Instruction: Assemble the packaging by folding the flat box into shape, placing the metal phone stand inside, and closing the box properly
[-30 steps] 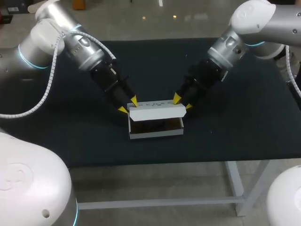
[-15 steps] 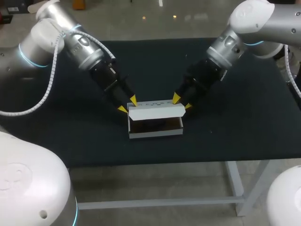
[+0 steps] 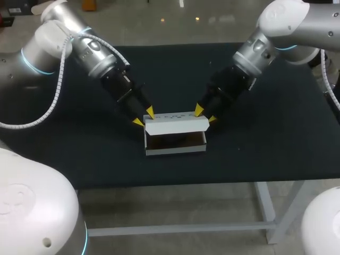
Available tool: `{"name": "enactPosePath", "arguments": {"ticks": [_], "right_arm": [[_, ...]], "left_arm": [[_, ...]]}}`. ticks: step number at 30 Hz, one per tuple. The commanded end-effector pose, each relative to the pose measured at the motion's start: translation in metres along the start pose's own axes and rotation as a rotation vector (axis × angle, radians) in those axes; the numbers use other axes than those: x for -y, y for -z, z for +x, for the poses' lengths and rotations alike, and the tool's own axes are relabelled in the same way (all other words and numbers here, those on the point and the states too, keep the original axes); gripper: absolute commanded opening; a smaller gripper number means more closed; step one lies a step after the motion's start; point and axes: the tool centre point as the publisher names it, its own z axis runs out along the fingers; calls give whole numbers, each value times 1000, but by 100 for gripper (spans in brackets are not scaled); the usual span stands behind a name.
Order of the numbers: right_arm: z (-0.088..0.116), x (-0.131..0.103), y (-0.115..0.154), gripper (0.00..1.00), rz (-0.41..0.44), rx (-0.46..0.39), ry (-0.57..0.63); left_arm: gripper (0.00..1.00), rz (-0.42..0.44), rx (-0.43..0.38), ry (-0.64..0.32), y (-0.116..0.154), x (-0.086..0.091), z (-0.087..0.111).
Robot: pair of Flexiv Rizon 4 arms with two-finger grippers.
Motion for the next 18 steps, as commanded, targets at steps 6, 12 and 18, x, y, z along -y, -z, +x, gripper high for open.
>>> {"name": "enactPosePath", "arguments": {"ticks": [6,12,18], "right_arm": [[4,-5,-2,47,17,-2,-1],[5,-6,-1,47,18,-4,-1],[5,-7,0,47,24,-8,-5]], "left_arm": [[42,-29,-5,6,0,7,4],[42,-39,-7,6,0,7,4],[42,-66,-14,6,1,8,4]]}}
